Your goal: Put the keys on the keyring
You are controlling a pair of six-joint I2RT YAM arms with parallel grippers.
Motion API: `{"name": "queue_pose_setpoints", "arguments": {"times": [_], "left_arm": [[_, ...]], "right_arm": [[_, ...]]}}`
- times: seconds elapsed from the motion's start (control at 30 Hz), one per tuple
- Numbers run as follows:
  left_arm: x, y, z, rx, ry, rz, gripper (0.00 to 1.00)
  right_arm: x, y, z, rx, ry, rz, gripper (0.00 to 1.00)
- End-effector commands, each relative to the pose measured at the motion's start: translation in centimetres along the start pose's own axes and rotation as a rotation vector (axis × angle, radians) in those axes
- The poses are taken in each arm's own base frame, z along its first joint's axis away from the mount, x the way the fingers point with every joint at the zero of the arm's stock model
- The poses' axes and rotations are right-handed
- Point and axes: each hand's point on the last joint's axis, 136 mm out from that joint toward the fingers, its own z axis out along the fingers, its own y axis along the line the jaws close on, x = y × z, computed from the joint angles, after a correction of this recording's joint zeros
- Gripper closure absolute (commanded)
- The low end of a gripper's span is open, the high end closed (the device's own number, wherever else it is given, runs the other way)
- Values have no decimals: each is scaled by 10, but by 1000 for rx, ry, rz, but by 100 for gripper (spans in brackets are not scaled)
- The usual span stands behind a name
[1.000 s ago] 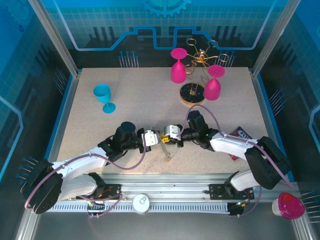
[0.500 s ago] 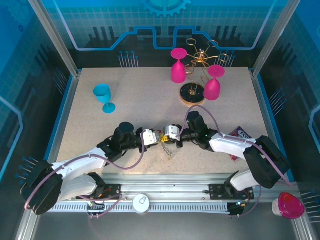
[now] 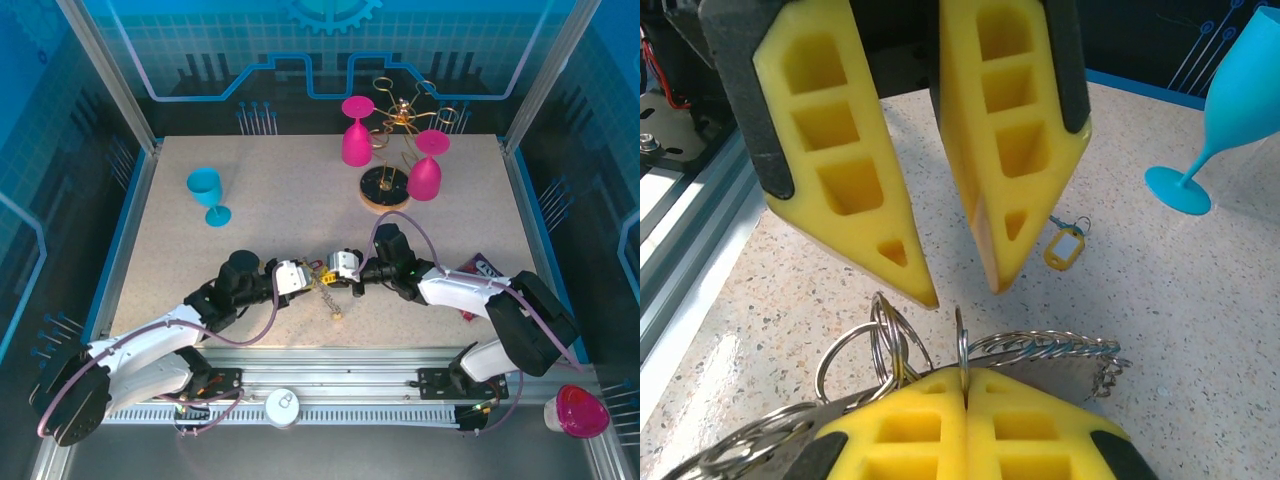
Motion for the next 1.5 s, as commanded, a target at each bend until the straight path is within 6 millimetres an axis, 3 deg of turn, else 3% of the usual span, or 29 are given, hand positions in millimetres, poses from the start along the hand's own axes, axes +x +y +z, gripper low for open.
{"name": "queue_pose_setpoints", "arguments": {"times": [0.0, 0.17, 0.53, 1.0, 1.07, 1.13, 1.47], "left_arm": [[11, -9, 2, 39, 26, -39, 78], [15, -12, 4, 52, 38, -45, 75], [13, -6, 11, 33, 20, -48, 82], [5, 2, 8, -12, -3, 8, 100], [7, 4, 6, -27, 10, 37, 100], [8, 7, 4, -39, 25, 76, 100], [12, 17, 4, -123, 112, 379, 100]], "right_arm": [[-12, 4, 2, -20, -60, -14, 100], [-13, 5, 2, -20, -68, -10, 100], [-17, 7, 4, -32, -92, -2, 100], [-11, 5, 5, -12, -65, -2, 100], [-6, 1, 2, 28, -34, -15, 82], [0, -3, -1, 56, 9, -41, 75], [7, -10, -26, 187, 96, -84, 76]]}}
